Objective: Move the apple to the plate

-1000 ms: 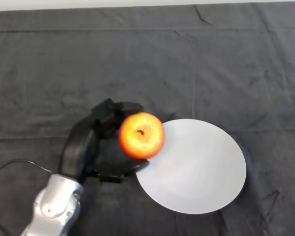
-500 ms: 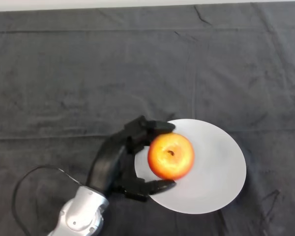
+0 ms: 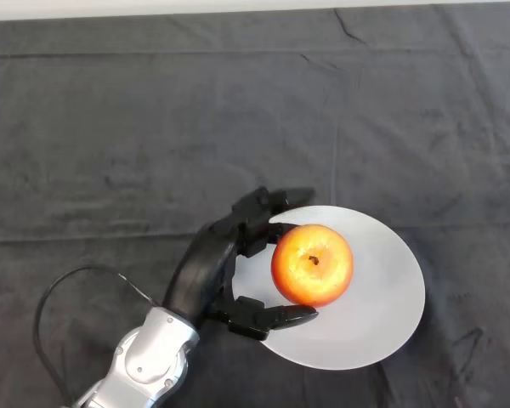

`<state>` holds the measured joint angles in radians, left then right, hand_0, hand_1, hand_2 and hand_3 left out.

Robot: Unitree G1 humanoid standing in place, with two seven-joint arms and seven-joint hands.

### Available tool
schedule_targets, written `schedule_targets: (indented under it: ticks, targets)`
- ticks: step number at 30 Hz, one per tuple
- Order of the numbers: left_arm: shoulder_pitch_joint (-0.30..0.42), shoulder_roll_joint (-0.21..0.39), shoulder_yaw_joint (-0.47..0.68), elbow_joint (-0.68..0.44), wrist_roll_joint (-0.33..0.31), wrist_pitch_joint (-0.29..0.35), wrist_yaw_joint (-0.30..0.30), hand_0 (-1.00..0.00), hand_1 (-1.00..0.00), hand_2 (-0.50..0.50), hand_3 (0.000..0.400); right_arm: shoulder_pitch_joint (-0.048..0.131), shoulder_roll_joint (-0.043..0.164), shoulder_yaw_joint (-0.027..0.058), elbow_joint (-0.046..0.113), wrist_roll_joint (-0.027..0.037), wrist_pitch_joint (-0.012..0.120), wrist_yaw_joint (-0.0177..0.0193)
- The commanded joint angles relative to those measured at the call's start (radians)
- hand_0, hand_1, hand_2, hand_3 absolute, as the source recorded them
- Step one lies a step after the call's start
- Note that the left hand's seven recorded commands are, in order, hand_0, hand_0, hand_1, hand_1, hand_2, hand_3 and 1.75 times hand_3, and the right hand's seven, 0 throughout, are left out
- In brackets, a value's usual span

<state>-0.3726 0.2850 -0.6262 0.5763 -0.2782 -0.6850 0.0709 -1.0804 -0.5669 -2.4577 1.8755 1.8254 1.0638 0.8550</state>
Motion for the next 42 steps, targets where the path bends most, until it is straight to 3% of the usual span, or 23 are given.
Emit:
schedule_targets:
  ticks: [1, 3, 4, 19, 42]
  targets:
    - [-0.034, 0.032, -0.041, 0.038, -0.008, -0.013, -0.002, 0.00, -0.38, 0.19, 0.151, -0.003, -0.021, -0.0060, -0.008, 0.0001, 0.003, -0.0050]
    - [-0.036, 0.033, -0.044, 0.042, -0.007, -0.012, 0.001, 0.00, -0.09, 0.05, 0.036, -0.003, -0.021, -0.0060, -0.008, 0.0001, 0.003, -0.0050]
    - [-0.037, 0.034, -0.045, 0.044, -0.006, -0.012, 0.002, 0.00, 0.00, 0.00, 0.000, -0.003, -0.021, -0.0060, -0.008, 0.0001, 0.003, -0.0050]
    - [-0.043, 0.048, -0.048, 0.060, -0.013, -0.010, 0.008, 0.00, 0.00, 0.00, 0.000, -0.003, -0.021, -0.0060, -0.008, 0.0001, 0.003, -0.0049]
    - [-0.003, 0.159, 0.106, 0.034, -0.092, -0.042, -0.051, 0.00, 0.00, 0.00, 0.000, -0.003, -0.021, -0.0060, -0.008, 0.0001, 0.003, -0.0048]
